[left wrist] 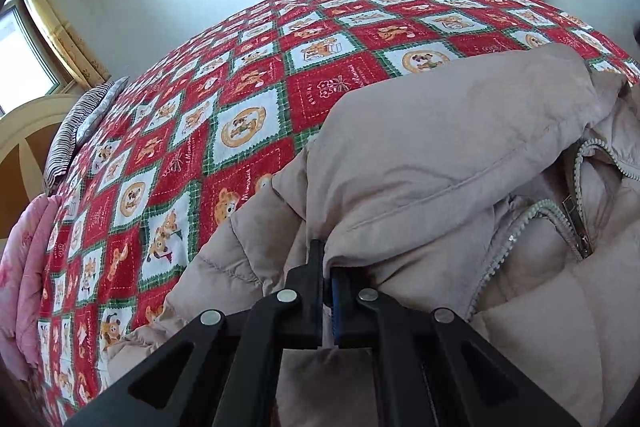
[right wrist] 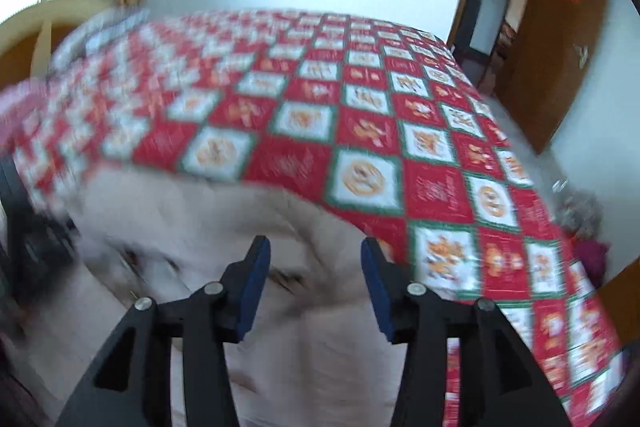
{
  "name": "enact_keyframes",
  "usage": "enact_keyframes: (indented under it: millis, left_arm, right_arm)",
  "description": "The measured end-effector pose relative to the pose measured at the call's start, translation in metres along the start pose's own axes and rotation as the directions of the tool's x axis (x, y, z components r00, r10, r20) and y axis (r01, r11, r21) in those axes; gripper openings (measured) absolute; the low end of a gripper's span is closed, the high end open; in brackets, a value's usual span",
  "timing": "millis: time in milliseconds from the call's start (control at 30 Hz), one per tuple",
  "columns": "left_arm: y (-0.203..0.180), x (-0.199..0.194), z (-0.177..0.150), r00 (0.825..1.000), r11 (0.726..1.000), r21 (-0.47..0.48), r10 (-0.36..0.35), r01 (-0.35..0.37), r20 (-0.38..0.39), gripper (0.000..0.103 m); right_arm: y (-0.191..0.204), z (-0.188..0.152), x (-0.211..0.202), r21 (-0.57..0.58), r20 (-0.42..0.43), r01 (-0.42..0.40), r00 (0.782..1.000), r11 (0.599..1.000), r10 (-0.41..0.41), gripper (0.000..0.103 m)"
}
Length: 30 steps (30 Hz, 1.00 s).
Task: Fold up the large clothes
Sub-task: 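Lay the lifted hem over the collar and open both grippers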
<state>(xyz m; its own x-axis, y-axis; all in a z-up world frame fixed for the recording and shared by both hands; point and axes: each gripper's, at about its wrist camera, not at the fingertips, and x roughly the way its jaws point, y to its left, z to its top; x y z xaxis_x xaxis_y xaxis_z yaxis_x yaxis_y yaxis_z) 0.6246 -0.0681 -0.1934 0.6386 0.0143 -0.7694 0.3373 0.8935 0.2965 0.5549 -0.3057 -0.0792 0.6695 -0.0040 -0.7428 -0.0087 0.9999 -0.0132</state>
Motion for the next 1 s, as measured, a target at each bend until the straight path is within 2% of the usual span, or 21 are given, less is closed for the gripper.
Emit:
enact_keyframes:
  millis: [67,100,167,300,433,500,567,633,667,700,767,900,1000]
  left_arm:
    - [-0.001,0.0,0.0,1.0,1.0,0.005,0.005,-0.005,0.002,0.002]
    - [-0.002,-0.001,-0.001,1.0,1.0,0.009,0.007,-0.007,0.002,0.002]
    - [-0.003,-0.002,-0.002,1.0,1.0,0.017,0.008,-0.008,0.003,0.002]
    - [-0.005,-0.018,-0.003,0.998,0.998,0.044,0.051,-0.053,0.034,0.003]
    - [0.002,-0.057,-0.001,0.994,0.998,0.025,0.051,-0.054,0.1,0.003]
    - [0.011,-0.076,0.005,0.988,0.999,-0.018,0.051,-0.049,0.149,0.003]
    - [0.02,-0.082,0.017,0.984,0.995,-0.085,0.061,-0.048,0.164,0.006]
    - [0.021,-0.077,0.031,0.986,0.99,-0.125,0.077,-0.059,0.15,0.032]
    - [0.02,-0.074,0.038,0.985,0.987,-0.146,0.092,-0.071,0.146,0.067]
    - [0.02,-0.073,0.044,0.982,0.979,-0.185,0.111,-0.082,0.156,0.086]
    - [0.016,-0.07,0.056,0.976,0.972,-0.227,0.098,-0.052,0.193,0.086]
    - [0.004,-0.05,0.084,0.986,0.965,-0.261,0.059,-0.017,0.154,0.086]
    - [-0.005,-0.024,0.097,0.985,0.964,-0.239,0.142,-0.115,0.101,0.086]
  right_arm:
    - [0.01,0.014,0.012,0.063,0.028,-0.093,0.995,0.994,0.092,0.064]
    - [0.017,0.02,0.024,0.085,0.036,-0.115,0.993,0.99,0.112,0.065]
    - [0.03,0.026,0.047,0.088,0.009,-0.087,0.996,0.992,0.086,0.065]
    - [0.052,0.014,0.096,0.015,-0.128,-0.056,0.99,0.998,0.057,0.061]
    - [0.054,-0.007,0.097,-0.045,-0.119,-0.042,0.992,0.998,0.037,0.061]
    - [0.051,-0.01,0.096,-0.037,-0.115,-0.048,0.992,0.998,0.043,0.061]
    - [0.048,-0.01,0.095,-0.036,-0.114,-0.052,0.992,0.998,0.047,0.061]
    - [0.048,-0.01,0.095,-0.038,-0.112,-0.052,0.993,0.998,0.048,0.061]
    - [0.047,-0.011,0.094,-0.037,-0.112,-0.053,0.992,0.998,0.049,0.061]
    - [0.046,-0.012,0.094,-0.035,-0.114,-0.055,0.992,0.998,0.051,0.061]
    - [0.048,-0.012,0.093,-0.034,-0.113,-0.06,0.992,0.998,0.056,0.061]
    - [0.042,-0.011,0.077,-0.015,-0.078,-0.081,0.994,0.997,0.079,0.061]
    - [0.044,-0.007,0.071,-0.027,-0.075,-0.083,0.994,0.996,0.081,0.061]
